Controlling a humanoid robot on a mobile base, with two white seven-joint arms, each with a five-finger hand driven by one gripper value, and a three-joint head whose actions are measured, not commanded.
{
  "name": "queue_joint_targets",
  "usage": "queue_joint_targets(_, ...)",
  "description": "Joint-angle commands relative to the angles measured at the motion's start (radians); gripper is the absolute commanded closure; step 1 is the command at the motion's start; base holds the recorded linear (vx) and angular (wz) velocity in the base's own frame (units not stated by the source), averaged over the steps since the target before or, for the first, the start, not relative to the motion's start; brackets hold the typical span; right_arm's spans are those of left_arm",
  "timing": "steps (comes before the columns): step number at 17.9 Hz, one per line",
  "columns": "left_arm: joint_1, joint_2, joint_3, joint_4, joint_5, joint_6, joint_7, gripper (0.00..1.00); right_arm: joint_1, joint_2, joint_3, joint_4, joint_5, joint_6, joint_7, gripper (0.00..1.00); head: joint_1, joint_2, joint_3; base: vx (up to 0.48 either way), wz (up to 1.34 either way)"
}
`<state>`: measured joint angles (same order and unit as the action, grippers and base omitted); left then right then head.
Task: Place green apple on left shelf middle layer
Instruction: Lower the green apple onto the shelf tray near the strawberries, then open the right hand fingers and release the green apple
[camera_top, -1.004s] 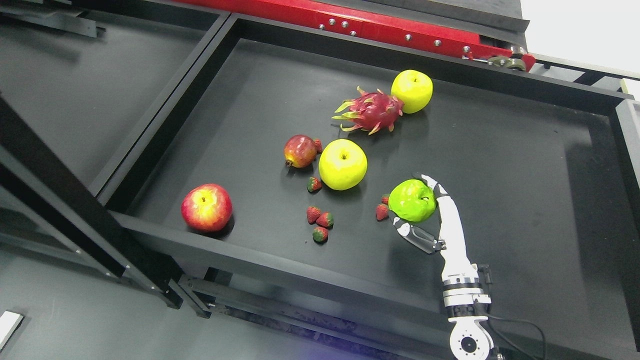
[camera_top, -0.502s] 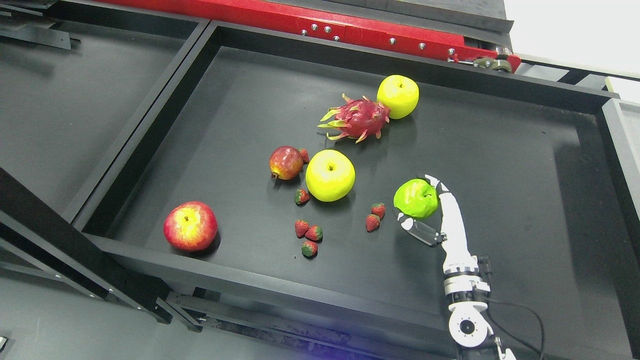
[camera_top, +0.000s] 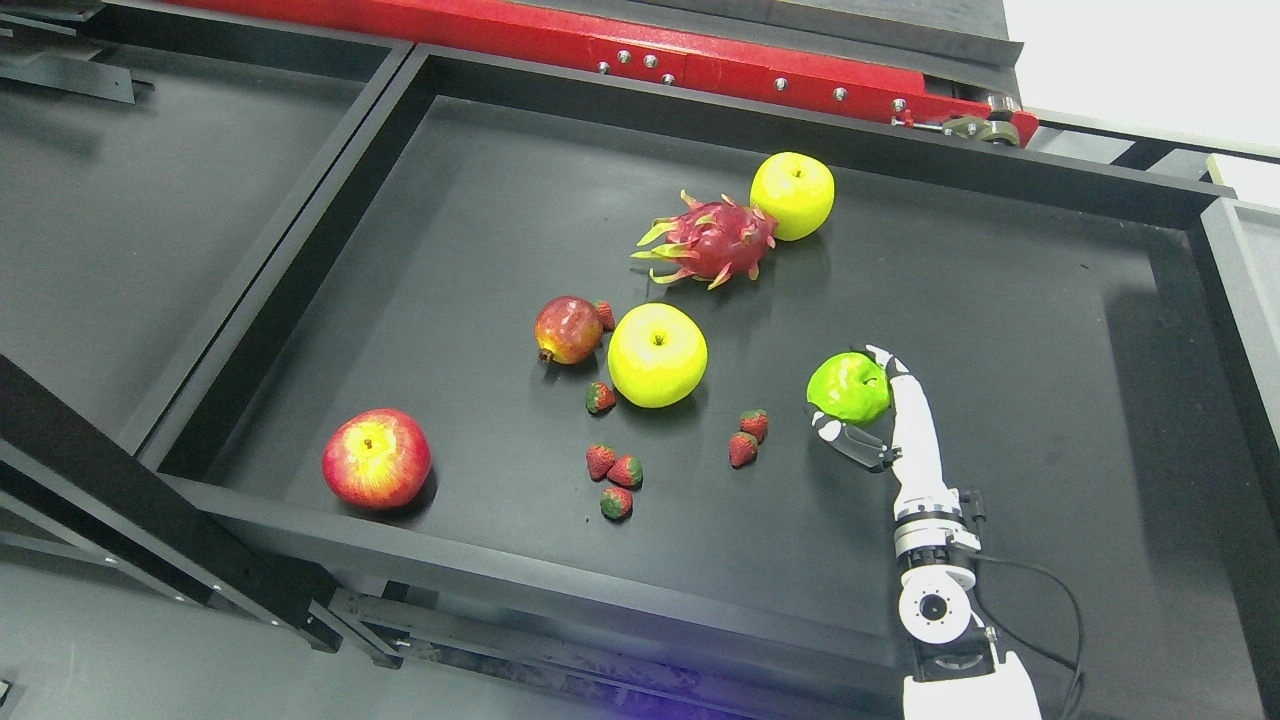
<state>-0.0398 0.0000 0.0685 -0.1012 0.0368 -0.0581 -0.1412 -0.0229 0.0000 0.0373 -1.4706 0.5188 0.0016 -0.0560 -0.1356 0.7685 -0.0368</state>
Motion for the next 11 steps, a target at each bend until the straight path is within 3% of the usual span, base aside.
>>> queue_joint_targets(1, 0.000, 0.017, -0.002, 0.000, 0.000, 0.000, 0.000, 0.00, -0.025, -0.018, -0.050, 0.130, -0.009, 0.001, -0.004, 0.00, 0.0000, 0.000, 0.000, 0.000, 0.00)
queue_joint_targets(5, 0.000, 0.017, -0.002, 0.000, 0.000, 0.000, 0.000, 0.00, -0.025, -0.018, -0.050, 0.127, -0.016, -0.005, 0.002, 0.00, 0.0000, 0.000, 0.000, 0.000, 0.00)
queue_joint_targets(9, 0.000, 0.017, 0.001, 0.000, 0.000, 0.000, 0.000, 0.00, -0.005, -0.018, -0.039, 0.054, -0.023, -0.119, 0.005, 0.00, 0.0000, 0.000, 0.000, 0.000, 0.00)
queue_joint_targets(11, 0.000, 0.017, 0.001, 0.000, 0.000, 0.000, 0.000, 0.00, 0.003, -0.018, -0.037, 0.014, -0.023, -0.129, 0.004, 0.00, 0.0000, 0.000, 0.000, 0.000, 0.00)
